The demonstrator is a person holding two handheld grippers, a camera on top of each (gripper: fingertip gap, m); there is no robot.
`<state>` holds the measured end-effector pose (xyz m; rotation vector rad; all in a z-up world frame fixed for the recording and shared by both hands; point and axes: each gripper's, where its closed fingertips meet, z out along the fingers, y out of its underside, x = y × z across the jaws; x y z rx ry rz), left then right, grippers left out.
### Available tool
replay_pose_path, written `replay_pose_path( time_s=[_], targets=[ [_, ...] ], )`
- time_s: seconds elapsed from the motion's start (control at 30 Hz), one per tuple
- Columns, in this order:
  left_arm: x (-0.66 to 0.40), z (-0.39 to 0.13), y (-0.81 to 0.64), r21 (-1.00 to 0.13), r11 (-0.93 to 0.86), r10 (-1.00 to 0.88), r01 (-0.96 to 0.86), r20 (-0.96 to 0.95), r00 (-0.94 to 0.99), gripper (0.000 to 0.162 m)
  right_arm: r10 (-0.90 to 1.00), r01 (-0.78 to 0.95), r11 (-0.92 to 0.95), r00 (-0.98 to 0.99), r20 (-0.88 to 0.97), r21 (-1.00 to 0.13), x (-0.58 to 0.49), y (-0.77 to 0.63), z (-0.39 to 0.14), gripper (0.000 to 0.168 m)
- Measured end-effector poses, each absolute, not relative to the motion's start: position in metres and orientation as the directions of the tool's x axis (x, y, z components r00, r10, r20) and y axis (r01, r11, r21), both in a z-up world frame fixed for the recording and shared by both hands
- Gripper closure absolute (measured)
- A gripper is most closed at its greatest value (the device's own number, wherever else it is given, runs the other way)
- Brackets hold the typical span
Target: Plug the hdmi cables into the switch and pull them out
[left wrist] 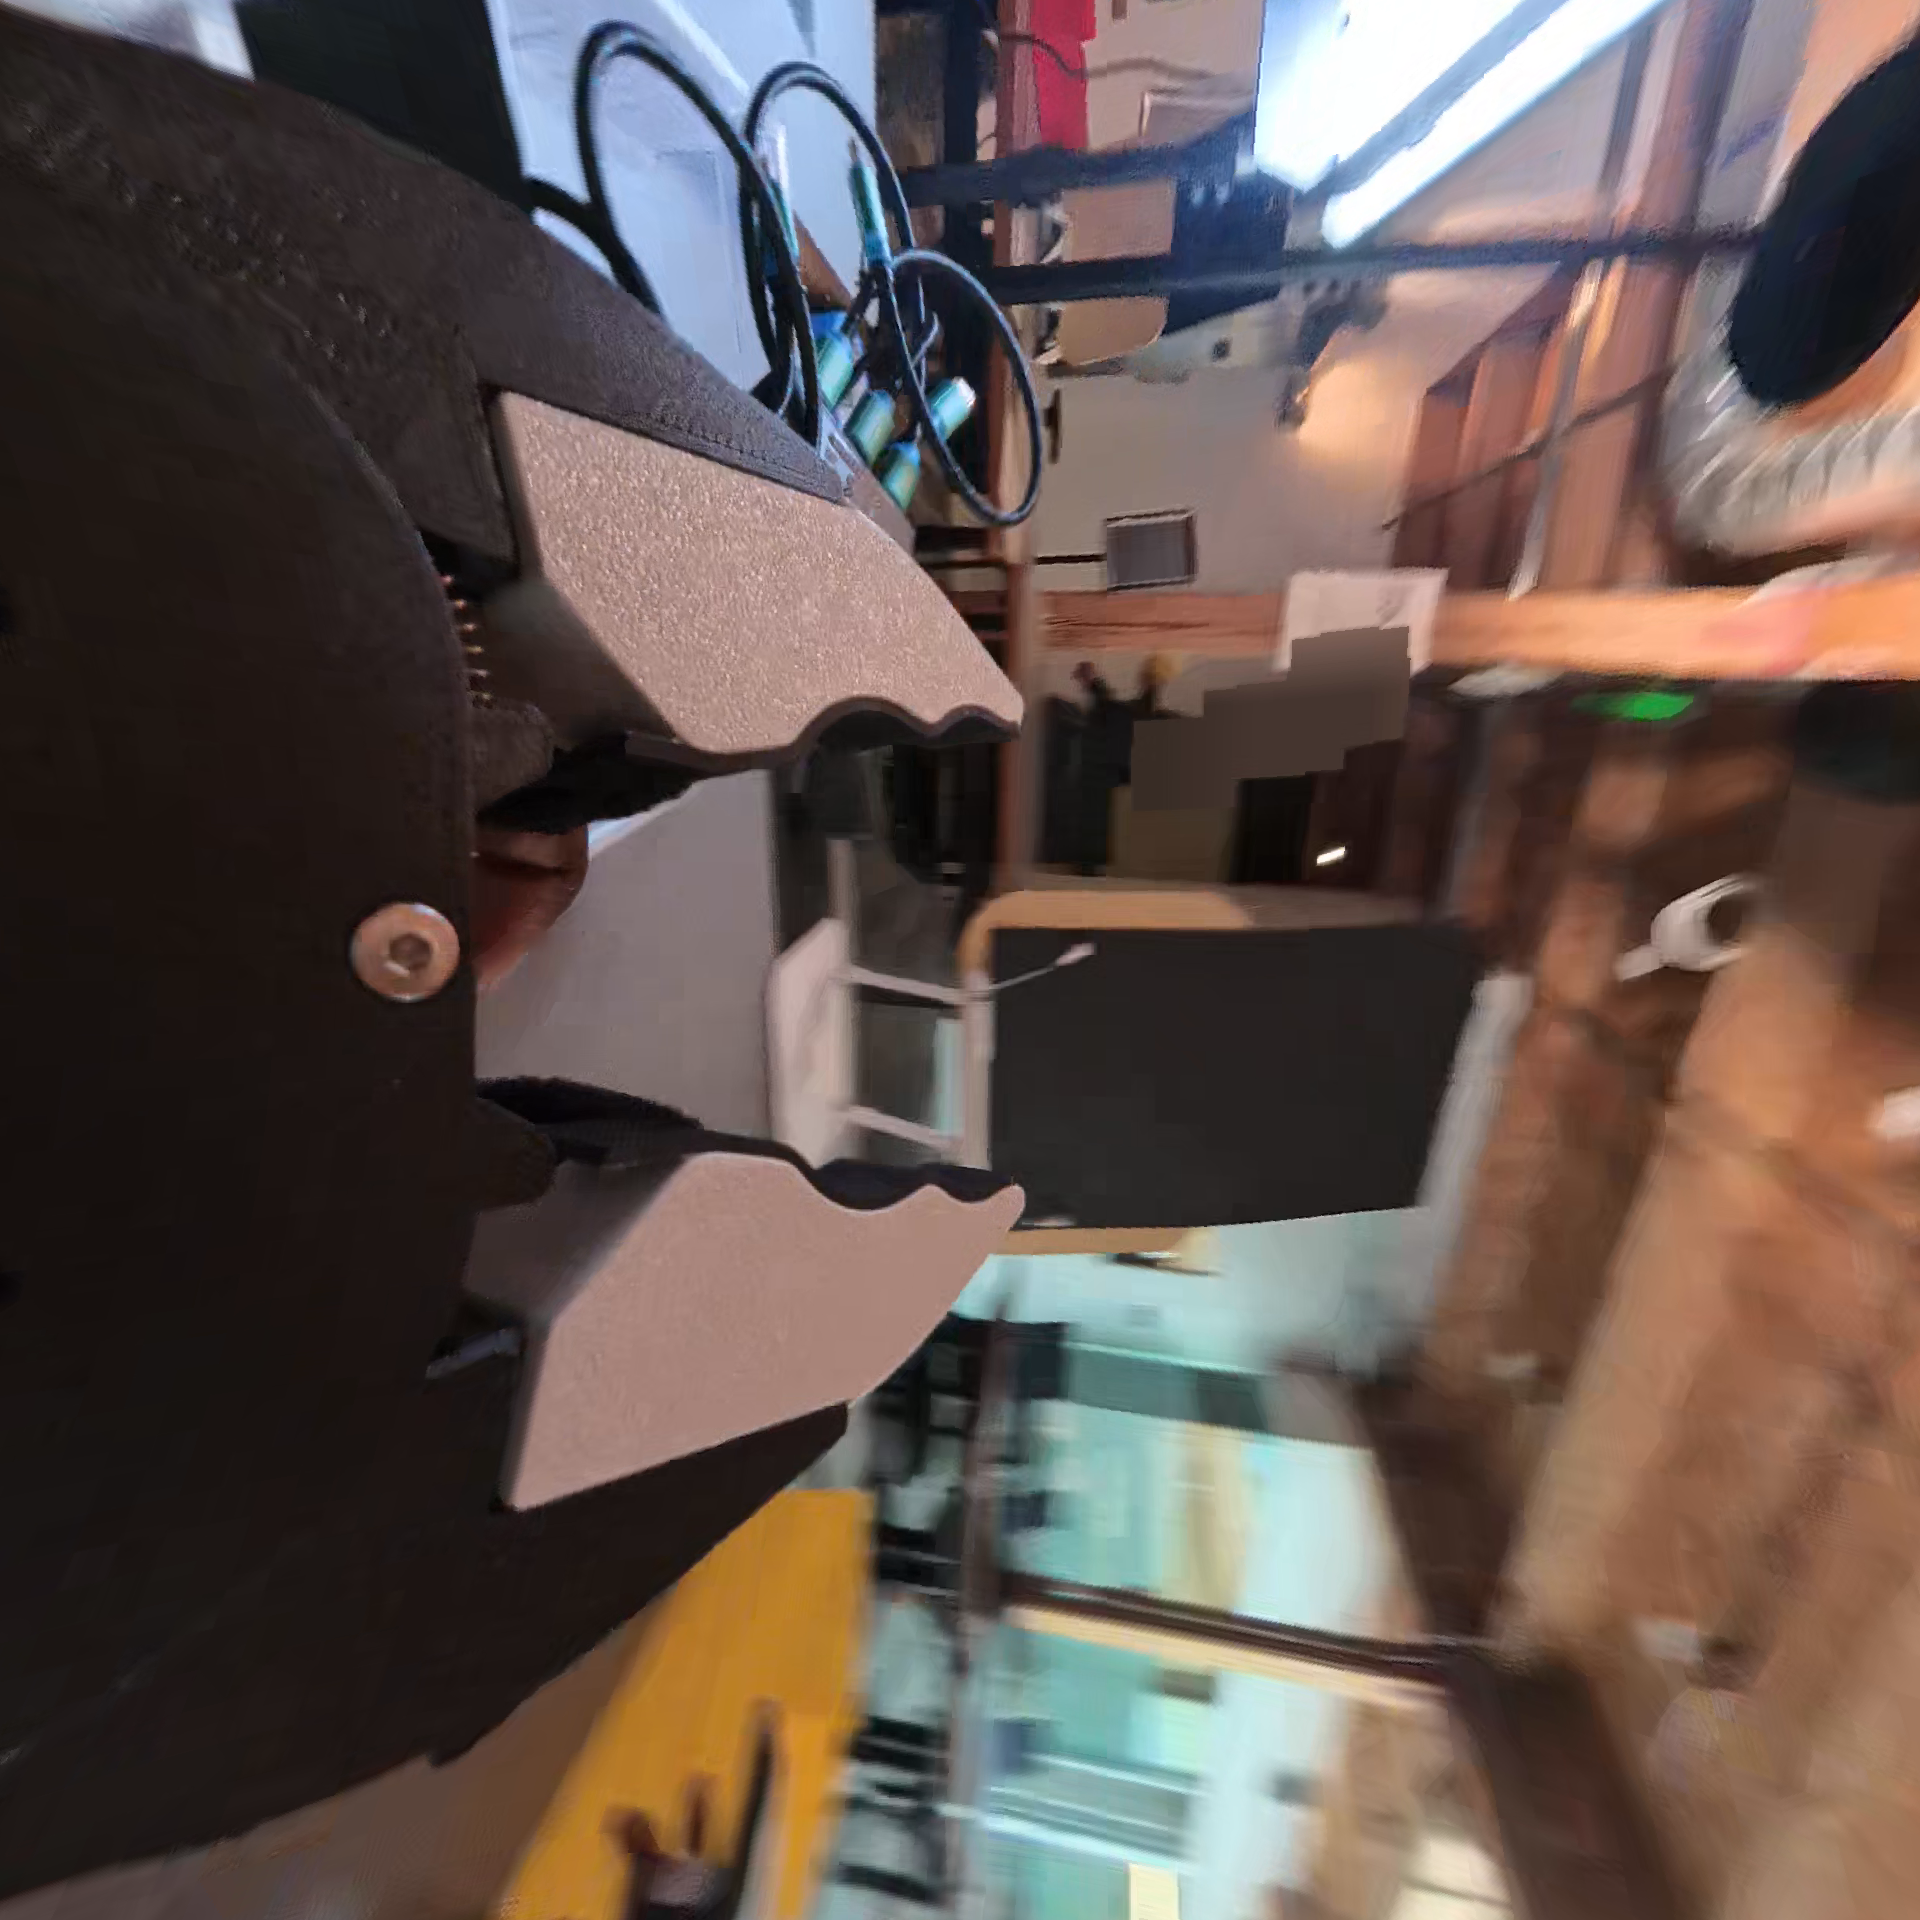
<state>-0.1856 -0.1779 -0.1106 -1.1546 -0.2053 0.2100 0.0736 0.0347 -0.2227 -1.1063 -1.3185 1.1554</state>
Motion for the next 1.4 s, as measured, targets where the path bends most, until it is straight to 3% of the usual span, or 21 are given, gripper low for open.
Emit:
replay_pose_path(
  time_s=[0.13, 0.2, 0.27, 0.37, 0.43, 0.7, 0.9, 1.17, 1.4],
  targets=[
    [-0.222, -0.132, -0.138, -0.976, -0.007, 0.316, -0.219, -0.210, 0.925, 0.083, 0.990, 0.033, 0.078, 0.113, 0.082, -0.996, 0.081, 0.072, -0.229, 0.053],
    [-0.249, -0.150, -0.125, -0.975, -0.172, 0.288, -0.144, -0.190, 0.939, 0.083, 0.981, -0.048, 0.030, 0.192, 0.021, -0.998, 0.093, 0.090, -0.220, 0.064],
    [-0.273, -0.177, -0.116, -0.942, -0.332, 0.272, 0.050, -0.045, 0.961, 0.082, 0.987, -0.110, 0.000, 0.158, -0.018, -0.994, 0.099, 0.089, -0.214, 0.074],
    [-0.300, -0.195, -0.101, -0.849, -0.280, 0.295, 0.448, 0.368, 0.882, 0.078, 0.992, -0.108, 0.004, 0.126, -0.010, -0.994, 0.098, 0.084, -0.214, 0.078],
    [-0.319, -0.206, -0.102, -0.769, -0.264, 0.346, 0.583, 0.489, 0.801, 0.078, 0.993, -0.070, 0.037, 0.119, 0.028, -0.997, 0.094, 0.080, -0.219, 0.077],
    [-0.331, -0.217, -0.111, -0.776, -0.370, 0.409, 0.511, 0.358, 0.840, 0.089, 0.992, -0.030, 0.096, 0.087, 0.093, -0.995, 0.090, 0.071, -0.224, 0.081],
    [-0.321, -0.222, -0.101, -0.661, -0.346, 0.323, 0.666, 0.582, 0.746, 0.091, 0.990, -0.042, 0.100, 0.101, 0.095, -0.994, 0.092, 0.071, -0.221, 0.084],
    [-0.311, -0.224, -0.093, -0.587, -0.322, 0.246, 0.743, 0.706, 0.665, 0.115, 0.988, -0.027, 0.117, 0.102, 0.114, -0.993, 0.091, 0.070, -0.223, 0.087],
    [-0.309, -0.232, -0.085, -0.522, -0.347, 0.328, 0.779, 0.711, 0.622, 0.106, 0.986, -0.009, 0.129, 0.108, 0.127, -0.992, 0.089, 0.070, -0.225, 0.090]
  ],
)
